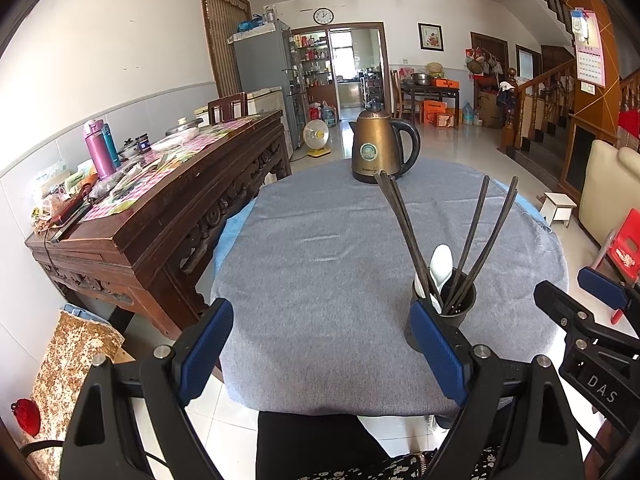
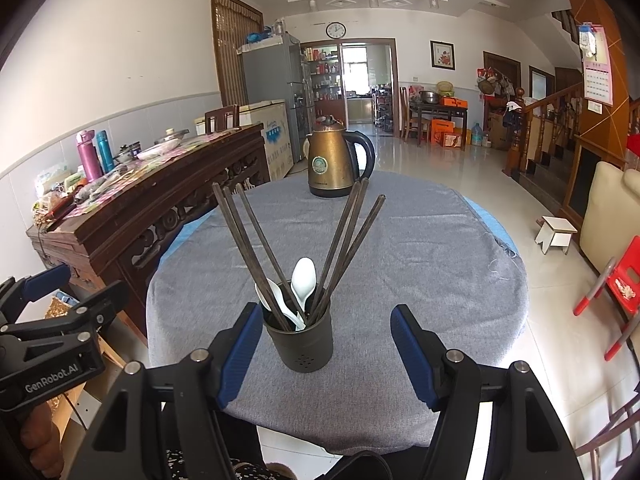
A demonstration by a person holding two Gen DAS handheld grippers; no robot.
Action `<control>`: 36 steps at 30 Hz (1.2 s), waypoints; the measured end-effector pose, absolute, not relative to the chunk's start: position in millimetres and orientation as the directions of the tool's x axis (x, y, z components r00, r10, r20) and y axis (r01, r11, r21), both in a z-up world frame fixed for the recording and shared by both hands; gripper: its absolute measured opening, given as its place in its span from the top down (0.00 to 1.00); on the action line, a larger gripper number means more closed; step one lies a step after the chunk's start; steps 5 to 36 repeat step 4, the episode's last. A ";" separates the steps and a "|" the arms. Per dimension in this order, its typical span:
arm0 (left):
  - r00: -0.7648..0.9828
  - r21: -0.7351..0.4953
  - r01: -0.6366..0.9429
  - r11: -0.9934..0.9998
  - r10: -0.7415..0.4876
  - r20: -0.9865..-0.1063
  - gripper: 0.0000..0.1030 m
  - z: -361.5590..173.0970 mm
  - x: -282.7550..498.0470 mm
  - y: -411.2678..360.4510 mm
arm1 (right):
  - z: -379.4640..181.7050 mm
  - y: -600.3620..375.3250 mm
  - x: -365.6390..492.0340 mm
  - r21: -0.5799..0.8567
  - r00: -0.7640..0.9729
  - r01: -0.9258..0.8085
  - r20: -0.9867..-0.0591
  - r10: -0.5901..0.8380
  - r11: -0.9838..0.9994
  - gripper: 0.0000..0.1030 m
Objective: Organize utensils
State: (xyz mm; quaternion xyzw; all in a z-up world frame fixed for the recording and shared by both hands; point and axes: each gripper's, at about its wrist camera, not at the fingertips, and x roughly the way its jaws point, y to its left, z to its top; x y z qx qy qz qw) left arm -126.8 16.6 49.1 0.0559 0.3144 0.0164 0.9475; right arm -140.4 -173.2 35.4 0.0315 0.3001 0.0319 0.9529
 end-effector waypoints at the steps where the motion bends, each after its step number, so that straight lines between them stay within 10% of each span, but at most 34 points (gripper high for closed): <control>1: 0.806 0.119 0.005 0.993 0.066 -0.588 0.12 48.7 -125.8 15.9 | 33.9 -173.7 -139.7 0.080 0.817 -0.040 -0.571 0.079 0.996 0.32; 36: 0.800 0.089 0.004 0.996 0.050 -0.598 0.12 45.6 -113.7 18.9 | 28.4 -180.7 -134.0 0.094 0.812 -0.024 -0.579 0.074 0.995 0.32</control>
